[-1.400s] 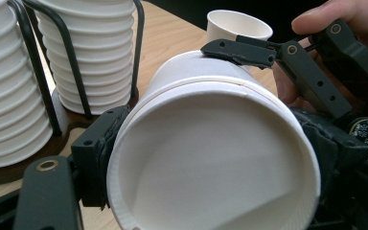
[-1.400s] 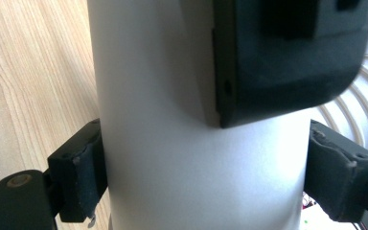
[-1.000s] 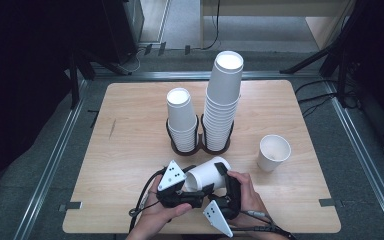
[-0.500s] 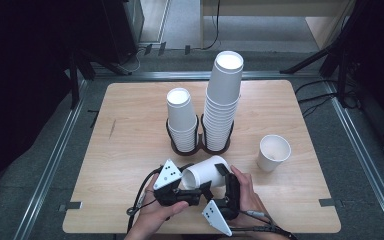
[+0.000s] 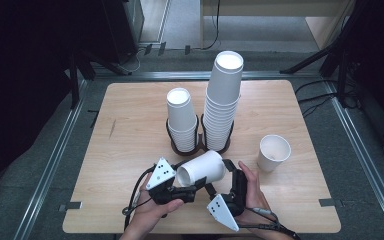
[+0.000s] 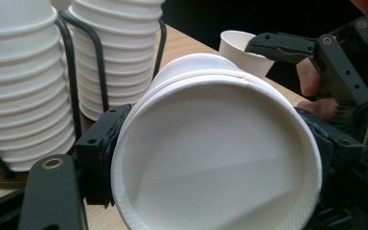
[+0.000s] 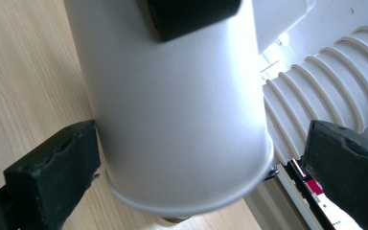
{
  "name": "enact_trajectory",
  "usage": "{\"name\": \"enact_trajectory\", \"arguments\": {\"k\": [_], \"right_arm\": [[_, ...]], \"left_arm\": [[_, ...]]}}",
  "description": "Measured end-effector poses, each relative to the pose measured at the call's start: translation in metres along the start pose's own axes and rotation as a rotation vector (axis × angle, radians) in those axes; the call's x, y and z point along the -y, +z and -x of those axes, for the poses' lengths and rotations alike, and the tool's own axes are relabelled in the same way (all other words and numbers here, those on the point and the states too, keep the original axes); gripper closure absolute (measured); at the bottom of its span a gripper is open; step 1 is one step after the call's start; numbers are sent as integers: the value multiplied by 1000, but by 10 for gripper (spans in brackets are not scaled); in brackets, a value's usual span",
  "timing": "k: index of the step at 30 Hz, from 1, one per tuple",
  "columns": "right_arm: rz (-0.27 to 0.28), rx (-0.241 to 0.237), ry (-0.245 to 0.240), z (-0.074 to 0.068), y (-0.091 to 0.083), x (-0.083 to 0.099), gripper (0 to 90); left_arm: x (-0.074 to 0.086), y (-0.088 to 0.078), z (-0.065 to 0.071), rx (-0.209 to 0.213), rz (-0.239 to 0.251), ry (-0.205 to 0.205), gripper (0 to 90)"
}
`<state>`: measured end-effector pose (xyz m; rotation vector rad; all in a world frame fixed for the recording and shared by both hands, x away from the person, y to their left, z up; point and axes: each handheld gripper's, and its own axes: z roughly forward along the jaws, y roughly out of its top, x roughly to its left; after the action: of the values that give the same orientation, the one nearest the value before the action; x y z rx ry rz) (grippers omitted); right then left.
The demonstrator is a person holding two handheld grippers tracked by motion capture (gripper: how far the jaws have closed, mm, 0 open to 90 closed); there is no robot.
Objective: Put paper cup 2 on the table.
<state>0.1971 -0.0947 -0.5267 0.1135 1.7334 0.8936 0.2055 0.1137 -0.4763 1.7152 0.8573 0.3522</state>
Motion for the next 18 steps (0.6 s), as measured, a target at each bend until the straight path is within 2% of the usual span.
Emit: {"name": "enact_trajectory", "arguments": {"k": [3,9,10,12,14,16,18], "right_arm": [[0,5,30,2,0,-1,0],[-5,5,78,4,0,-2,0],[-6,4,86,4,0,-2,0],[-10,3,102,4,0,-2,0],[-13,3,117,5,1,-3,0],[-23,5,141,6,1,-3,0],[-26,11,164,8,1,-3,0]], "left_arm": [[0,-1,-1,-20,17,2,223],[-1,-6,-8,-37,48,-26,222],[-2,-7,-9,-38,56,-29,222],[-2,-9,-11,-8,73,-27,222],[-2,-10,-12,-28,76,-29,222],[-3,-12,-13,-40,81,-47,221],[-3,-14,-15,-29,92,-55,221]]}}
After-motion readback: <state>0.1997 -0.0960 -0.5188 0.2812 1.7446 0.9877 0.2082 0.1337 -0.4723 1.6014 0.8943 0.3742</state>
